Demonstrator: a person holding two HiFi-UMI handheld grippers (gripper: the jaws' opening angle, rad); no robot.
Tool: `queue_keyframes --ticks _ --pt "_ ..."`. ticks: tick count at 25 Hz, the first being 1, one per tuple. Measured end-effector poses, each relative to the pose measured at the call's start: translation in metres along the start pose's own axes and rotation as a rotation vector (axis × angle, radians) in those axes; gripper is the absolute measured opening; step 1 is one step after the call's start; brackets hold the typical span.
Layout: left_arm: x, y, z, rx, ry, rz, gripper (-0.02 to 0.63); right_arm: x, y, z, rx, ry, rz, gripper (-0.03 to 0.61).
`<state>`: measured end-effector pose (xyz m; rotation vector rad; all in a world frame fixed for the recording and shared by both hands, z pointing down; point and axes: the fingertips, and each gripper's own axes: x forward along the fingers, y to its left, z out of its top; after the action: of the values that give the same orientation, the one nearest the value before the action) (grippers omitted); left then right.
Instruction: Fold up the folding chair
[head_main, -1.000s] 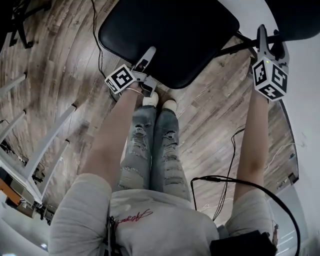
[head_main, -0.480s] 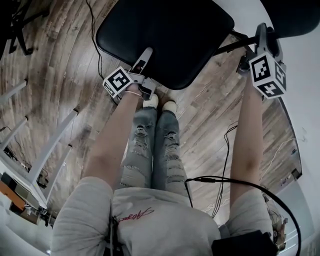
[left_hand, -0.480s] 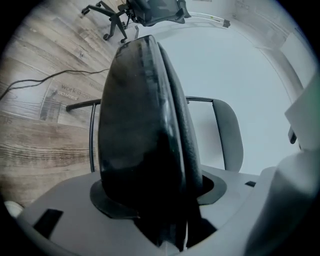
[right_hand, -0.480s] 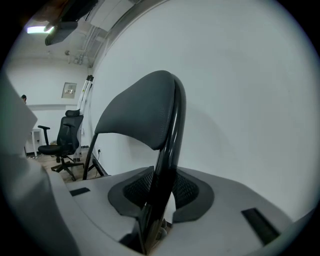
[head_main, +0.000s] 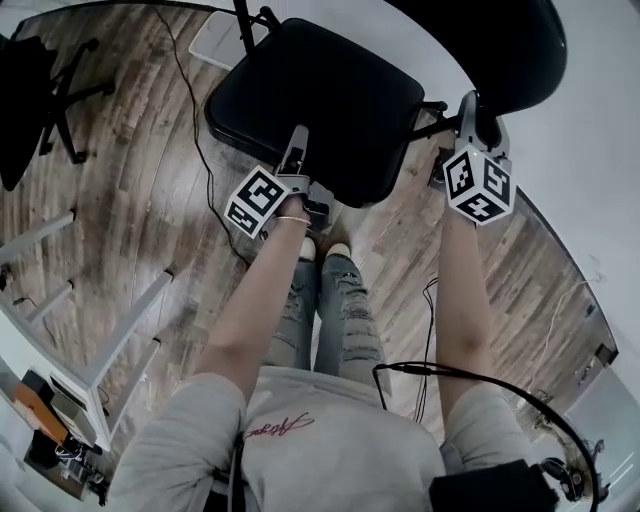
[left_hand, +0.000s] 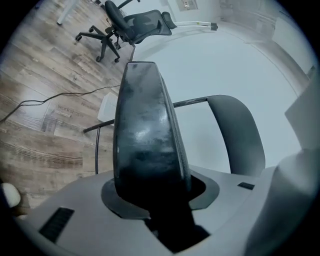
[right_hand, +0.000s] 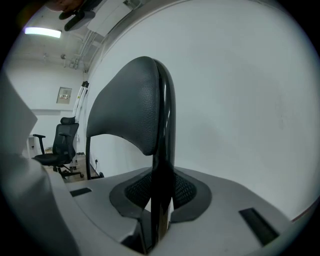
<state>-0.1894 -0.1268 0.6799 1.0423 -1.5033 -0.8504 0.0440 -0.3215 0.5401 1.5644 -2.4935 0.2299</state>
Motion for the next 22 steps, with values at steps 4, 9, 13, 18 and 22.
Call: queue_keyframes --ticks 4,9,13,18,22 --pt "0.012 -0.047 0.005 -0.004 -0.013 0.051 0.169 -0.002 0.0 0.011 -0.022 0.036 0.026 0.078" --pt "0.039 -0.091 0.011 -0.003 -0.009 0.123 0.147 0.005 0.001 0.024 -0.042 0.045 0.089 0.077" --pt "0.062 -0.119 0.014 -0.004 -0.003 0.184 0.14 0.014 -0.001 0.033 -0.044 0.073 0.164 0.077" --pt "0.092 -0.141 0.016 -0.027 0.015 0.236 0.137 0.042 -0.012 0.042 -0.019 0.113 0.221 0.077" --pt "0.113 -0.159 0.019 -0.028 0.017 0.294 0.135 0.057 -0.019 0.052 -0.017 0.108 0.224 0.075"
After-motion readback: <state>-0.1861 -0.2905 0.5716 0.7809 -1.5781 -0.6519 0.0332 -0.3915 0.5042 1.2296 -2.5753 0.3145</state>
